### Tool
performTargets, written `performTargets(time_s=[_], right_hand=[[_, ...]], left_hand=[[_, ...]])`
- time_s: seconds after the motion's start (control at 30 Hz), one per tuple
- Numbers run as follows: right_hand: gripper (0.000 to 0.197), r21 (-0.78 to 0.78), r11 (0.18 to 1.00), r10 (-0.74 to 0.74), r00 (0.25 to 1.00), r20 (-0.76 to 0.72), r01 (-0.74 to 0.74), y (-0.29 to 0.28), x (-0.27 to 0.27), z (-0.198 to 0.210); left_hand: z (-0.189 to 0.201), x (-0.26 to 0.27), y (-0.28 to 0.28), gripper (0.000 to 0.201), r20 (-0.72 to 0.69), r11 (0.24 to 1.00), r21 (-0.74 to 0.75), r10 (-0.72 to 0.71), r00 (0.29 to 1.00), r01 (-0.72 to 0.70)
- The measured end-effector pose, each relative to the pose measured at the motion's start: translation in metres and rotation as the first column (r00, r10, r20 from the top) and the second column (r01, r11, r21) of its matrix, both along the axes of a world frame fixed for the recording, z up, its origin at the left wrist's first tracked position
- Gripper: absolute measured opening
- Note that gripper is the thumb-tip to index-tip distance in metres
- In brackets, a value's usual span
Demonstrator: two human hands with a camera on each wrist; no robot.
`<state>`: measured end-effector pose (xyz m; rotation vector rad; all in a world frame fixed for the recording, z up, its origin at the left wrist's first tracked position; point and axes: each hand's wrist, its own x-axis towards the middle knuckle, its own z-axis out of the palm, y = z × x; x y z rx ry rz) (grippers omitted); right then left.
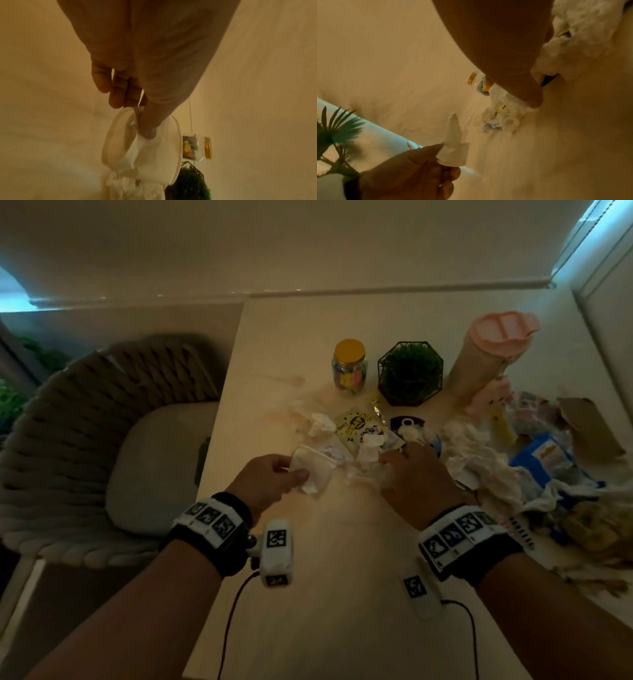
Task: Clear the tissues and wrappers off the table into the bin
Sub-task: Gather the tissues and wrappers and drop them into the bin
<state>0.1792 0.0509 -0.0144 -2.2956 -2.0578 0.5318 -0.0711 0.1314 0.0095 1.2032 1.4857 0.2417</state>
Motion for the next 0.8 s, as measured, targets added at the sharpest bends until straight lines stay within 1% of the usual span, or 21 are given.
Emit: performTargets(time_s=[0.07,0.1,0.17,0.2,0.27,0.3,0.37,0.43,0.47,0.53,0.57,0.6,0.63,0.67,0.7,0.73,0.8], right_hand=[[0.049,-0.094,0.993,0.082,0.991,0.103,-0.072,0.007,0.000,-0.010],[0.048,-0.083,0.992,0.100,0.988,0.118,-0.090,0.008,-0.002,-0.008],[0.028,0.036,0.996,0.082,0.993,0.080,-0.085,0.006,-0.005,0.006],[0.019,0.106,0.993,0.053,0.998,0.034,-0.056,0.003,-0.005,0.011],[0.012,0.182,0.983,0.017,0.994,-0.106,0.003,-0.004,-0.002,0.020],[0.012,0.211,0.977,0.026,0.983,-0.182,0.013,-0.008,0.001,0.023],[0.020,0.217,0.975,0.028,0.939,-0.342,0.050,-0.017,0.008,0.028],[0.025,0.224,0.967,0.005,0.878,-0.479,0.117,-0.024,0.013,0.036],[0.023,0.220,0.962,-0.022,0.843,-0.537,0.165,-0.027,0.016,0.040],[0.014,0.163,0.945,-0.125,0.770,-0.626,0.285,-0.029,0.020,0.044],[0.011,0.109,0.933,-0.180,0.708,-0.683,0.342,-0.028,0.021,0.042],[0.010,0.038,0.920,-0.231,0.618,-0.752,0.390,-0.027,0.021,0.041],[0.012,-0.042,0.903,-0.275,0.498,-0.822,0.428,-0.025,0.020,0.041],[0.016,-0.098,0.884,-0.301,0.397,-0.867,0.458,-0.022,0.018,0.043],[0.021,-0.111,0.870,-0.302,0.342,-0.890,0.480,-0.018,0.017,0.044],[0.024,-0.088,0.865,-0.288,0.345,-0.893,0.495,-0.014,0.017,0.047],[0.026,-0.032,0.858,-0.267,0.391,-0.881,0.513,-0.007,0.018,0.050]], left_hand=[[0.002,-0.010,-0.003,0.023,0.030,0.999,-0.042,0.007,1.000,-0.006],[0.002,-0.013,-0.003,0.022,0.047,0.998,-0.060,0.019,0.999,-0.016],[0.001,-0.017,-0.001,0.020,0.072,0.997,-0.076,0.027,0.997,-0.021],[0.002,-0.018,0.000,0.017,0.082,0.998,-0.067,0.012,0.997,-0.006],[0.005,-0.015,0.003,0.011,0.085,0.998,-0.004,-0.054,0.995,0.055],[0.006,-0.012,0.005,0.011,0.074,0.994,0.047,-0.103,0.992,0.100],[0.009,-0.003,0.009,0.014,0.008,0.966,0.151,-0.214,0.977,0.210],[0.010,0.009,0.014,0.019,-0.071,0.918,0.223,-0.321,0.944,0.329],[0.010,0.016,0.016,0.023,-0.100,0.885,0.253,-0.379,0.920,0.392],[0.008,0.030,0.020,0.028,-0.159,0.794,0.293,-0.509,0.846,0.533],[0.007,0.037,0.021,0.027,-0.195,0.753,0.291,-0.556,0.808,0.589],[0.006,0.044,0.022,0.024,-0.230,0.727,0.279,-0.584,0.779,0.627],[0.004,0.050,0.022,0.023,-0.270,0.713,0.263,-0.592,0.759,0.650],[0.002,0.054,0.023,0.024,-0.306,0.708,0.253,-0.589,0.748,0.660],[0.001,0.057,0.024,0.025,-0.335,0.706,0.252,-0.578,0.744,0.662],[0.000,0.057,0.024,0.026,-0.352,0.705,0.260,-0.567,0.745,0.660],[-0.003,0.054,0.025,0.023,-0.366,0.705,0.284,-0.547,0.753,0.650]])
